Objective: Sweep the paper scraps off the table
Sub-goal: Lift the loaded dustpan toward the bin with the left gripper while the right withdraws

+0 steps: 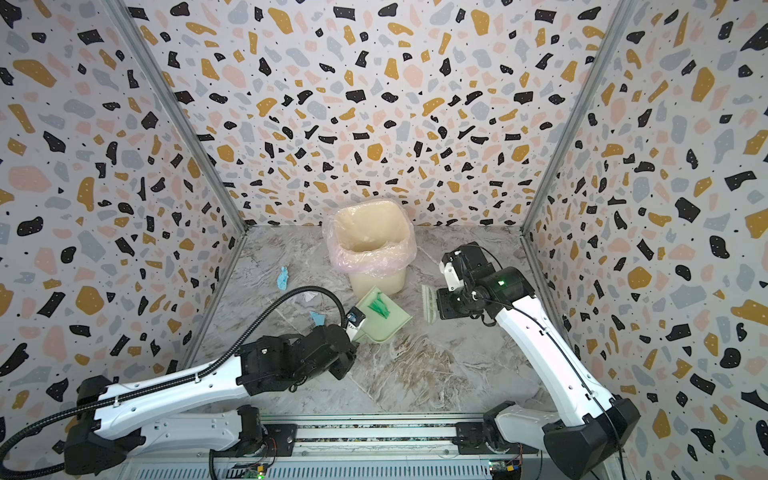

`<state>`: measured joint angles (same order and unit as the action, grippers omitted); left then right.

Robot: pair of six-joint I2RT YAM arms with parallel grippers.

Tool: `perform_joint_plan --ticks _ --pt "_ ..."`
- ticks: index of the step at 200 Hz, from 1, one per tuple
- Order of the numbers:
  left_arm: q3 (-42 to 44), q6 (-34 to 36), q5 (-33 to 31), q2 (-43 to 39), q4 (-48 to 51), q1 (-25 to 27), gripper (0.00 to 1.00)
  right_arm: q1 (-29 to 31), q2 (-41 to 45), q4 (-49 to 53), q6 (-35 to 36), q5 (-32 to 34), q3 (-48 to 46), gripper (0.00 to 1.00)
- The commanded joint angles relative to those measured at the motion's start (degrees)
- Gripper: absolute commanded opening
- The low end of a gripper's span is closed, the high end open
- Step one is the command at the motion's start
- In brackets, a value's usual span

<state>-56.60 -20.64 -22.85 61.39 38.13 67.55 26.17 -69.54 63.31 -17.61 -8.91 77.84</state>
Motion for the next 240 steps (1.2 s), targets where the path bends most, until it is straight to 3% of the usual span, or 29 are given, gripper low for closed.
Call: perform_joint_plan --ticks 1,43,81,167,195,240 --pt "-4.0 -0.6 -5.7 -2.3 5.9 -0.3 0.0 -2.2 1.7 -1.9 1.5 -4.5 -1.5 0.0" --pt "-13.1 -1.0 -11.3 -3.0 12.8 -0.6 0.0 -6.0 3.3 -3.8 2.5 -9.2 -4.7 0.0" --pt "-22.5 0.4 -12.3 -1.2 20.4 -5.9 0.0 -8.2 4.7 -5.1 2.9 -11.9 -7.4 0.0" --pt "-36.0 18.2 -1.1 6.8 20.5 -30.9 0.0 -9.9 6.2 -6.9 3.6 -14.2 -10.3 0.0" --pt "-42.1 22.0 0.2 13.3 22.5 -33.2 0.0 -10.1 6.8 -7.2 3.5 -14.4 -10.9 0.0" --pt "-49.8 27.4 -4.3 23.1 26.9 -33.4 0.0 -10.5 7.4 -7.9 3.9 -15.1 -12.8 0.0"
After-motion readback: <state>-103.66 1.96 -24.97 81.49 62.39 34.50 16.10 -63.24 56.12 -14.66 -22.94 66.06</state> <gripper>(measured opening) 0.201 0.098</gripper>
